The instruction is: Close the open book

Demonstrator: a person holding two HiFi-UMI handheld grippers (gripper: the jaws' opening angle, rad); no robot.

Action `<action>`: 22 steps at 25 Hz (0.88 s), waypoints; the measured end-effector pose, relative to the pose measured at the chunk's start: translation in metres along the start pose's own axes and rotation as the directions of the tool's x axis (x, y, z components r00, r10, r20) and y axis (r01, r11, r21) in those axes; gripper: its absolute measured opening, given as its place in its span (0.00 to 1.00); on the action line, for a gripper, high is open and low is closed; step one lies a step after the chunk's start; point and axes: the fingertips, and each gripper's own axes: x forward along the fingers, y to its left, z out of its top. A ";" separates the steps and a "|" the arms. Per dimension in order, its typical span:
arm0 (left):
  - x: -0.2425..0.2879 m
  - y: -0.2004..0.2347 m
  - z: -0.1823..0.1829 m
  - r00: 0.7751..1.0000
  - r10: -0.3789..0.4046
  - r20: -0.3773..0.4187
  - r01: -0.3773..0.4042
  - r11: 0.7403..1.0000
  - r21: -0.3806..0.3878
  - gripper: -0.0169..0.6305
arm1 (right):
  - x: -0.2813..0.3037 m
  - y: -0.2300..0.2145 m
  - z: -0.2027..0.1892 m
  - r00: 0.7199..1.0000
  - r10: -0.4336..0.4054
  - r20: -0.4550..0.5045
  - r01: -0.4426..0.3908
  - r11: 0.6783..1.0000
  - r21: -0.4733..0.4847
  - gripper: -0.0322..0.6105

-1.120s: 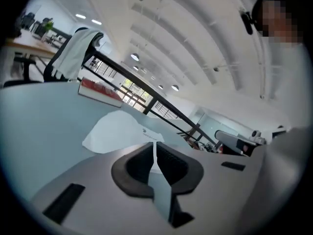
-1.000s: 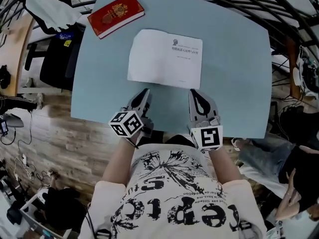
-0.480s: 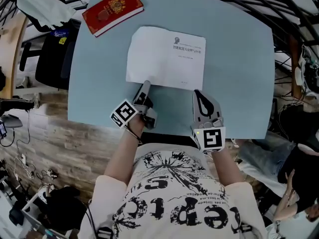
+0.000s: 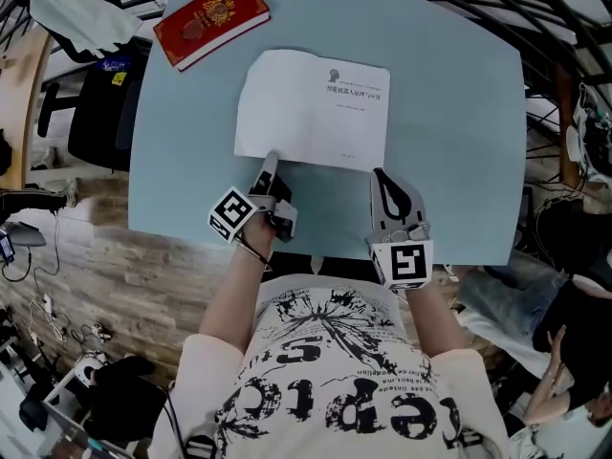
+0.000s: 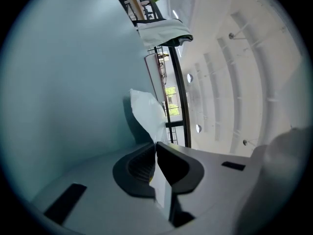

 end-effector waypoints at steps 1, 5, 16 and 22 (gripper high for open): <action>0.000 -0.005 -0.001 1.000 -0.003 -0.002 0.003 1.000 0.025 0.07 | -0.002 -0.002 0.000 1.000 0.000 0.001 0.000 1.000 0.004 0.07; -0.003 -0.023 -0.010 1.000 0.022 -0.023 -0.018 0.987 0.159 0.06 | -0.013 -0.009 0.000 1.000 0.007 0.006 -0.007 1.000 0.023 0.07; 0.001 -0.072 -0.064 0.978 0.196 -0.076 -0.084 0.695 0.714 0.06 | -0.054 -0.043 0.012 0.998 0.016 0.056 -0.021 0.996 0.092 0.07; 0.012 -0.078 -0.102 0.957 0.285 -0.059 -0.074 0.431 0.899 0.06 | -0.076 -0.071 0.018 0.997 -0.005 0.076 -0.005 0.991 0.133 0.07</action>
